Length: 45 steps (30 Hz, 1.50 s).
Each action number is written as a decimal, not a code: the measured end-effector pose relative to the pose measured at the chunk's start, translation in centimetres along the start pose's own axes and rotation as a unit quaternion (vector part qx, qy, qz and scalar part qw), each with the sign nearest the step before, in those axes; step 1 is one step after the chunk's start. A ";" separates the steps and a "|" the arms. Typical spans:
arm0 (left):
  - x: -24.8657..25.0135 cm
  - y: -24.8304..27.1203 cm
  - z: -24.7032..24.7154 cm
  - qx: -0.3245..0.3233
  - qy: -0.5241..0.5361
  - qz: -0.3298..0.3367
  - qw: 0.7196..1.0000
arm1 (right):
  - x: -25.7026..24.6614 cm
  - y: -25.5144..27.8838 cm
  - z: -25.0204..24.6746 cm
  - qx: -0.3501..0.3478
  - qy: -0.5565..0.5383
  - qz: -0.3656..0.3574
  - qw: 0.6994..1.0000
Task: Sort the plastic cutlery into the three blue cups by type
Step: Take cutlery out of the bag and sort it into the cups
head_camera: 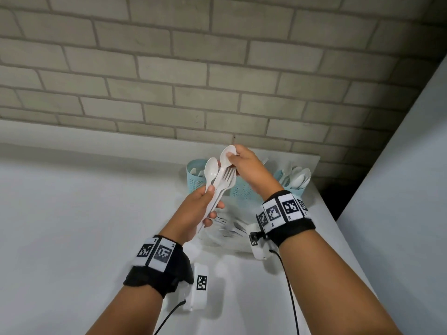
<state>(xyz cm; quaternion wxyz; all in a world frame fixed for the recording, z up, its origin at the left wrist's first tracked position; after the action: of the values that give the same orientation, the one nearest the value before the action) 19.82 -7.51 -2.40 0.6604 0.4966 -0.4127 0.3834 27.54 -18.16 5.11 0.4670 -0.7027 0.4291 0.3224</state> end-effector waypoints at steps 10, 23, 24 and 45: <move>-2.3 0.3 3.1 -0.093 -0.104 -0.082 0.987 | 1.1 2.9 0.0 -0.102 -0.054 0.034 0.993; -3.2 -1.7 4.5 -0.075 -0.130 -0.080 0.985 | 4.3 4.0 -12.0 0.305 -0.130 0.108 0.937; -3.1 -1.9 4.7 -0.074 -0.128 -0.076 0.986 | 4.4 4.3 -13.7 0.347 -0.119 0.102 0.925; -2.6 -3.2 5.1 -0.034 -0.061 -0.055 0.996 | 6.3 4.8 -17.7 0.317 0.263 0.016 0.911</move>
<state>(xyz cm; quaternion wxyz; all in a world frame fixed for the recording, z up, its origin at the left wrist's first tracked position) 20.96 -13.43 -4.98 0.6703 0.5182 -0.4374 0.3016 26.84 -37.55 4.22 0.5302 -0.5698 0.6275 -0.0199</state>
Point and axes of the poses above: each hand's wrist, its own y-axis away from the middle knuckle, its own z-axis out of the palm, x = y × z, the point moved 10 cm from there along -y, towards the middle knuckle, and after that the axes turned 13 degrees about -z, right-handed, at the moved point
